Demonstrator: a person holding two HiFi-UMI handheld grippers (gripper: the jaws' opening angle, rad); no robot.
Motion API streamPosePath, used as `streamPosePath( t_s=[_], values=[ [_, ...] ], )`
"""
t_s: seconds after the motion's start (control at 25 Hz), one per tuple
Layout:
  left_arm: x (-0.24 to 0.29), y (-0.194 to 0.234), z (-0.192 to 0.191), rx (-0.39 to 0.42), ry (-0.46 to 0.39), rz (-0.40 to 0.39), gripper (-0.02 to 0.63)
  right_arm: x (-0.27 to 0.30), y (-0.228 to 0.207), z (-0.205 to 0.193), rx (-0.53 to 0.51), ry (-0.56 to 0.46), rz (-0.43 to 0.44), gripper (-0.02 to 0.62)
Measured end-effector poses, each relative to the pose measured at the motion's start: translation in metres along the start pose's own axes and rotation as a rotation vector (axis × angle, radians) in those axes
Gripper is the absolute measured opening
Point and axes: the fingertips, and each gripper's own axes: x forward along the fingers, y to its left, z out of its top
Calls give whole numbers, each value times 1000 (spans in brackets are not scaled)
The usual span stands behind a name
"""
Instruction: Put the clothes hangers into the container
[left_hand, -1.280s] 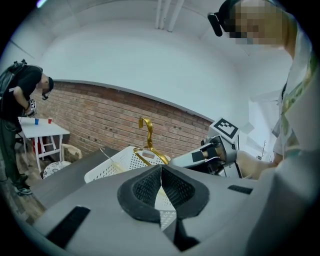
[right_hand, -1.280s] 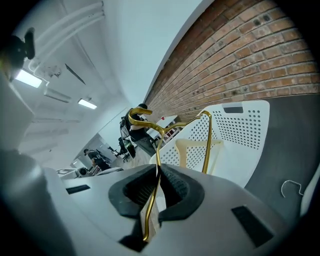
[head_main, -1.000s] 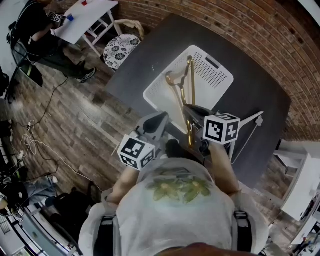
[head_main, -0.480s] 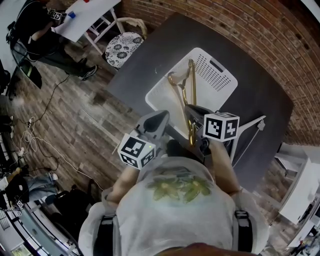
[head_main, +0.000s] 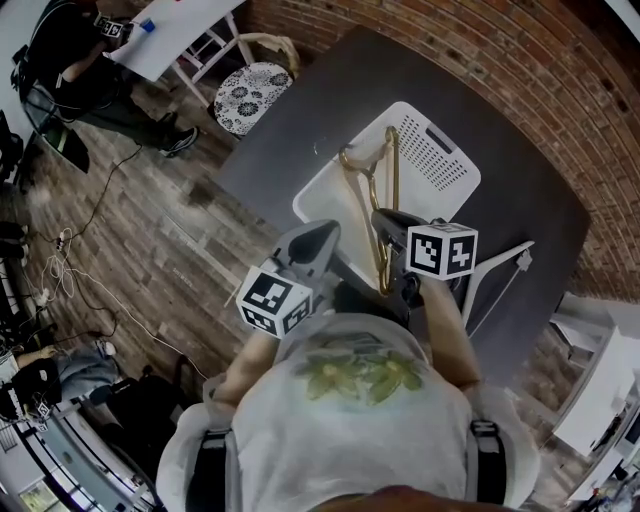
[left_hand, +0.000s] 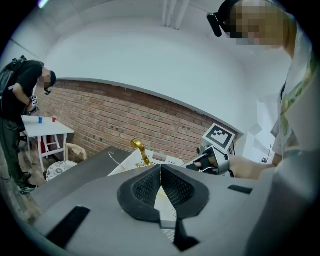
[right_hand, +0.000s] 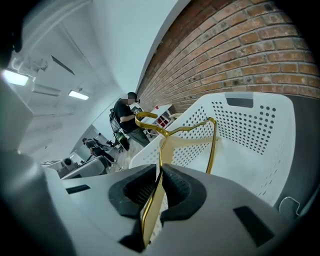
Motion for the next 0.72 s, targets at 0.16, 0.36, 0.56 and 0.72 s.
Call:
streamPosePath(
  t_s=[0.16,0.36,0.56,0.72],
  values=[
    [6,5,1,-7,4,0,29,6,-5,4,-4,16,-4,43],
    [15,6,2,-11,13,-6,29,14,-9,4,-8,46,3,43],
    [23,8,4,-11,18,-6,29,19,-17,3,-11,73,1,43],
    [25,9,6,-12,19,-3,29,22,-19,8,-11,75,-1,44]
  ],
)
